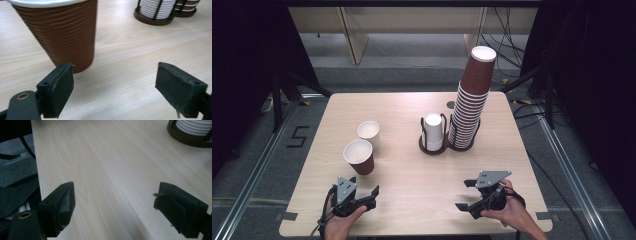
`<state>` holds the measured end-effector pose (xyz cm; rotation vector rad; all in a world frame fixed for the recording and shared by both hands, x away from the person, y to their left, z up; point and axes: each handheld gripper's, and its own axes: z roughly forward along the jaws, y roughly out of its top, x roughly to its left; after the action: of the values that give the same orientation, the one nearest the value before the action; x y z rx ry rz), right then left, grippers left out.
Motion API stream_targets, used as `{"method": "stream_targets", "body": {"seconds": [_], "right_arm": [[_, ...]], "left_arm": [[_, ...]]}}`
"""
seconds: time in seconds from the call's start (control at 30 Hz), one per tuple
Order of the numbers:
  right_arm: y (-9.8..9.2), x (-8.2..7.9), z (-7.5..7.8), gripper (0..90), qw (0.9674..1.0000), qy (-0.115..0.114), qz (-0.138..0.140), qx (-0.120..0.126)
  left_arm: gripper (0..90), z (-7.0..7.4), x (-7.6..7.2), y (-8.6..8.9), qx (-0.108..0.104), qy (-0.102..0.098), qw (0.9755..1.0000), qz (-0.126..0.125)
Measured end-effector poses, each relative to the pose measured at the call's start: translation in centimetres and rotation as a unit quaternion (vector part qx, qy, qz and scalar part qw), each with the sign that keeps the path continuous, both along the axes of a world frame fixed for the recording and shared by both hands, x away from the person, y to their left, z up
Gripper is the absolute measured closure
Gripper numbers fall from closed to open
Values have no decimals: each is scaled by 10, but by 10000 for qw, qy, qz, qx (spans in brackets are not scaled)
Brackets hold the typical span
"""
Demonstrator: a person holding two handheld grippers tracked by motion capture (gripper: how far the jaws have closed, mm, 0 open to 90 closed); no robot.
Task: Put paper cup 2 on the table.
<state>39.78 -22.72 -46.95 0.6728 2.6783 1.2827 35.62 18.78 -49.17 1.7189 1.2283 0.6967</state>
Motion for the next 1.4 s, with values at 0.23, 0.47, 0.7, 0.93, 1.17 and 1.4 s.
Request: {"method": "stream_targets", "body": {"seconds": [0.23, 0.47, 0.7, 0.93, 1.17, 1.4], "right_arm": [[-3, -5, -1, 164, 10000, -68, -19, 13], [-6, -11, -3, 160, 10000, -32, -25, 66], [-8, -17, -5, 160, 9999, -95, -8, 70], [-9, -22, -7, 160, 10000, -29, -15, 82], [-9, -26, -10, 158, 10000, 15, 40, 41], [-8, -31, -14, 158, 9999, 42, 112, -17]], "left_arm": [[146, 0, -9, -12, -27, 13, 9997, -236], [146, -1, -14, -21, -38, -50, 9991, -423], [146, -2, -20, -33, -143, -117, 9966, -800], [146, -4, -25, -40, -116, -73, 9949, -997], [146, -8, -32, -50, 64, 8, 9919, -1269], [146, -11, -39, -59, 155, -12, 9882, -1524]]}}
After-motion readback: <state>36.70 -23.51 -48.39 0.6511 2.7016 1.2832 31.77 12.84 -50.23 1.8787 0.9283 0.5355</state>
